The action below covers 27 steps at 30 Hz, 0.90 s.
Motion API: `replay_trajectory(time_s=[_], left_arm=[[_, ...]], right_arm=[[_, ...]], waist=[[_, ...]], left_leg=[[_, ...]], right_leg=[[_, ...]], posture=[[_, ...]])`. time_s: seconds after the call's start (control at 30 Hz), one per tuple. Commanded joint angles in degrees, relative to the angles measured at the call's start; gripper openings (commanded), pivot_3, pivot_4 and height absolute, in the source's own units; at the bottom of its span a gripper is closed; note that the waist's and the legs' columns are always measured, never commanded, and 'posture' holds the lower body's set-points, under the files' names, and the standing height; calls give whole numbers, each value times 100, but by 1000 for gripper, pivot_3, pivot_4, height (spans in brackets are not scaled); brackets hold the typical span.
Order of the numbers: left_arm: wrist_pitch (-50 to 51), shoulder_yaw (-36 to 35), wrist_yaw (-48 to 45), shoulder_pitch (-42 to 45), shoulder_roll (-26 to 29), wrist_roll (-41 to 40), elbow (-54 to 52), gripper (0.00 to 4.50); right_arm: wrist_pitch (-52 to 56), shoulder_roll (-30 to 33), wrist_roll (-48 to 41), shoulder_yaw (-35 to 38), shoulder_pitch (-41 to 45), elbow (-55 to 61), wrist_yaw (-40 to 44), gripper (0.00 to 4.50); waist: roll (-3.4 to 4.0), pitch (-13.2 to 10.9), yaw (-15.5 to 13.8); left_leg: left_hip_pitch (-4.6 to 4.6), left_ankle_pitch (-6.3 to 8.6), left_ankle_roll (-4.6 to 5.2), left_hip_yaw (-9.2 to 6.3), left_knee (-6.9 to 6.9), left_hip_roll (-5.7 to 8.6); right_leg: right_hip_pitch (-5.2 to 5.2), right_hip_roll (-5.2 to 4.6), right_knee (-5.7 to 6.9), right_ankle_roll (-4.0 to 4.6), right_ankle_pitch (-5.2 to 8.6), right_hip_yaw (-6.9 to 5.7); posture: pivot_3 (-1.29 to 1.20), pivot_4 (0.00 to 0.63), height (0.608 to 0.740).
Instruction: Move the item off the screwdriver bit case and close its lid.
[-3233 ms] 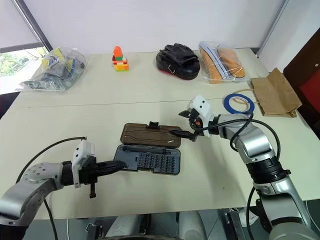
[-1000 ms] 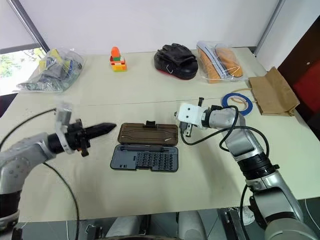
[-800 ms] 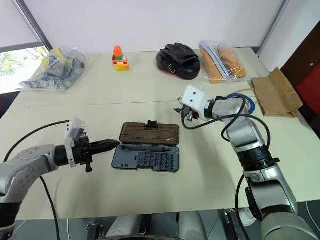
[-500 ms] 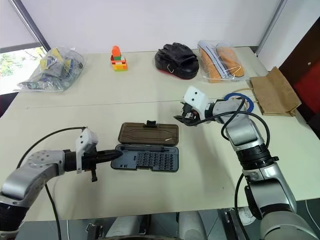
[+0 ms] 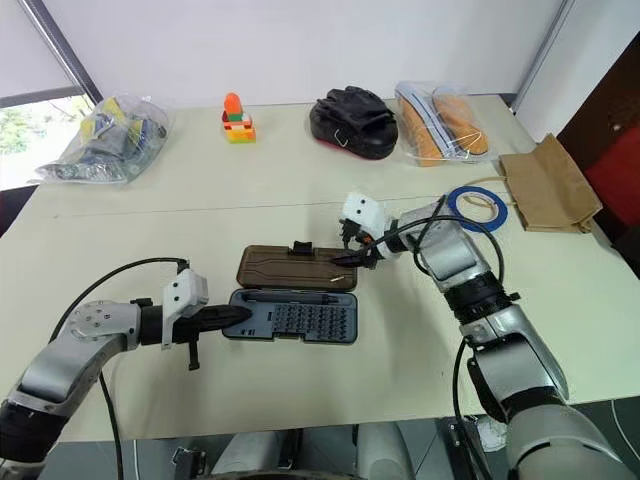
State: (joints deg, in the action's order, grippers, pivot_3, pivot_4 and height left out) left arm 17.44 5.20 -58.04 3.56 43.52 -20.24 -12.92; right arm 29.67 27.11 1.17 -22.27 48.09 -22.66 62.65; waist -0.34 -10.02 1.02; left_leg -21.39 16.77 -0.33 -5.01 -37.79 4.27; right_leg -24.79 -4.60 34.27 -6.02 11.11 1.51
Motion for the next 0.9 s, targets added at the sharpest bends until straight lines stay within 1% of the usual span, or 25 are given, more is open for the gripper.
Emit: replay_trajectory(time_s=[0.03,0.1,0.13,0.2,0.27,0.33,0.4,0.47,0.5,0.57,0.67,0.73,0.9], left_arm=[[263,160,108,-125,-73,128,57,0],[294,138,150,-153,-108,115,36,0],[301,129,166,-178,-123,114,19,0],[300,126,199,-229,-151,125,-8,0],[290,115,244,-274,-183,126,-24,0],[295,90,292,-296,-218,112,-33,0],[301,76,324,-307,-241,110,-38,0],[300,73,341,-322,-248,111,-45,0],[300,74,353,-338,-259,110,-51,0],[293,79,370,-370,-271,111,-68,0],[289,45,393,-403,-291,84,-72,0],[297,25,394,-409,-307,64,-60,0],[470,30,334,-374,-346,-100,-103,0]], right_arm=[[-469,-138,169,-139,298,-681,174,2567],[-674,-205,209,-206,416,-984,336,1598],[-738,-259,218,-216,478,-1136,391,1006],[-882,-354,268,-239,584,-1433,490,29],[-1108,-426,383,-301,660,-1718,586,29],[-1351,-484,515,-364,709,-1977,613,29],[-1598,-516,636,-396,737,-2160,594,29],[-1927,-540,792,-400,761,-2315,401,29],[-2268,-512,920,-406,798,-2377,194,29],[-2823,-454,1099,-357,890,-2444,-184,29],[-3060,-305,1073,-70,1020,-2085,-518,29],[-3195,-218,1100,-9,990,-1841,-611,29],[-2957,182,1022,102,297,-150,-450,29]], waist=[[5,3,0],[4,4,-2],[4,5,-4],[6,6,-3],[-2,18,7],[9,26,36],[6,27,42],[5,30,44],[5,34,56],[5,41,108],[10,38,146],[11,37,137],[11,37,63]], left_leg=[[-1,0,0,0,0,0],[3,0,0,-1,0,1],[6,0,0,-1,-1,1],[7,0,0,-2,1,1],[15,0,0,-3,9,0],[23,0,-1,-1,15,-1],[47,-1,-2,0,36,-1],[82,-3,-5,0,57,-1],[97,-3,-5,1,62,-2],[105,-3,-5,0,64,-3],[105,-10,-15,-1,63,-3],[98,-16,-24,-1,62,-3],[88,-17,-26,-4,62,0]], right_leg=[[0,-1,0,-15,-9,0],[4,0,1,-16,-9,0],[6,0,1,-16,-9,-1],[8,0,0,-16,-9,-3],[11,3,0,-16,-9,-3],[13,3,1,-16,-9,-1],[27,3,0,-15,-8,1],[50,3,-2,-13,-7,2],[62,3,-2,-8,-4,2],[70,5,0,-7,-2,2],[69,5,4,-7,-3,2],[57,6,10,-5,-4,3],[53,2,6,-5,-4,2]], posture=[[0,150,740],[0,150,740],[0,150,740],[0,150,740],[0,150,740],[0,150,740],[0,150,740],[0,150,740],[0,150,740],[0,150,740],[0,150,740],[0,150,740],[0,150,740]])
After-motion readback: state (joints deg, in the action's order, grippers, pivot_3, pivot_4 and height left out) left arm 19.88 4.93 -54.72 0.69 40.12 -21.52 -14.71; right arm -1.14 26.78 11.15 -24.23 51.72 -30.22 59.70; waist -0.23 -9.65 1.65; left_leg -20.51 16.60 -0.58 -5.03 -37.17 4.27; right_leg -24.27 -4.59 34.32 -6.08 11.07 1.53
